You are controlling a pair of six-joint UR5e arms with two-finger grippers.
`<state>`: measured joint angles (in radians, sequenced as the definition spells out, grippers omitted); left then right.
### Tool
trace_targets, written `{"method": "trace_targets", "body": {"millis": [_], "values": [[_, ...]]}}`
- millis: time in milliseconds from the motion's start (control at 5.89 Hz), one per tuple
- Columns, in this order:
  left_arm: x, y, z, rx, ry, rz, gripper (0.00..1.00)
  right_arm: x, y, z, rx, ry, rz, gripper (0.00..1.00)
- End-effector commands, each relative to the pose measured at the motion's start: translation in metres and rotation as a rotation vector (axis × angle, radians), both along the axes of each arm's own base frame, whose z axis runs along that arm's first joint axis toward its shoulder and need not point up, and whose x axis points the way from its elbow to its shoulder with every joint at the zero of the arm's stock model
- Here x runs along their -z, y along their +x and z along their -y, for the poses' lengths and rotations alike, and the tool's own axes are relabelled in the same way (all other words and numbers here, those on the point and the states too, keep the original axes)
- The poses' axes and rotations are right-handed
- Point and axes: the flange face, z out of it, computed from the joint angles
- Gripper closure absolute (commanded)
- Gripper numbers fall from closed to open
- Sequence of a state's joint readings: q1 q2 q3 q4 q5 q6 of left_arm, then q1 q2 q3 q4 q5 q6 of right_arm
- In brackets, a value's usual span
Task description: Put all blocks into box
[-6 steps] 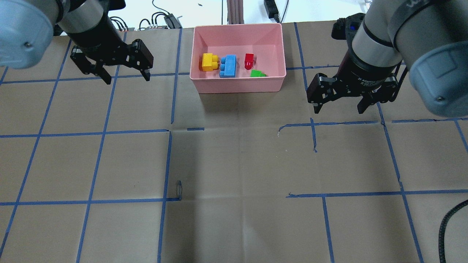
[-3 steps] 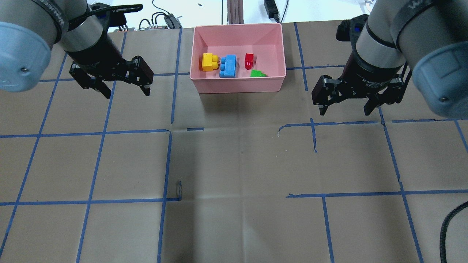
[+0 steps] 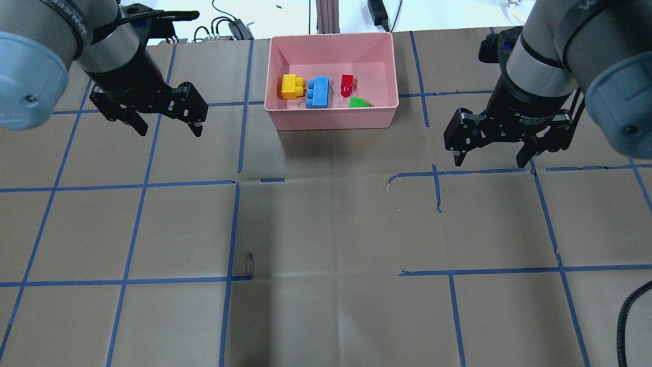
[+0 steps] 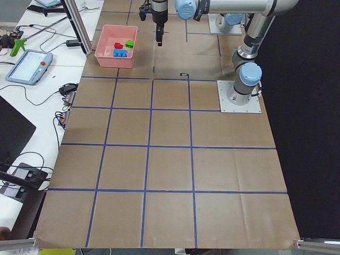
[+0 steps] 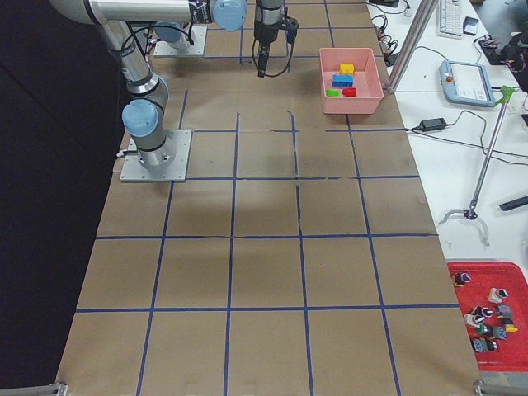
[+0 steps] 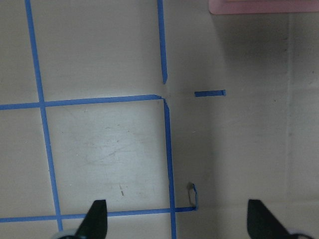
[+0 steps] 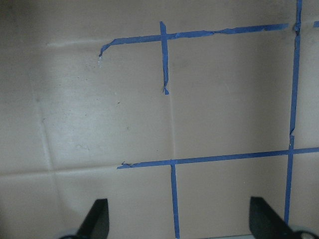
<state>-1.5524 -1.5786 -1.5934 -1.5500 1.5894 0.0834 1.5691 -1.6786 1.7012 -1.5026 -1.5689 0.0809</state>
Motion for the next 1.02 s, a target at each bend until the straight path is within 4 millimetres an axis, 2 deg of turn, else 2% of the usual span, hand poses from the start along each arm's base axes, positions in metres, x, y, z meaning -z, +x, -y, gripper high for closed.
{"method": "trace_targets", "body": {"millis": [0,848], "values": [[0.0008,0.0004,-0.0002,0.001,0.001,0.004,0.00,0.0023,-0.0010,0.0018,0.002,0.006,0.003,0.00],[0.0005,0.0006,0.0013,0.001,-0.008,0.006,0.00,0.0030,-0.0010,0.0023,0.001,0.007,0.003,0.00]]}}
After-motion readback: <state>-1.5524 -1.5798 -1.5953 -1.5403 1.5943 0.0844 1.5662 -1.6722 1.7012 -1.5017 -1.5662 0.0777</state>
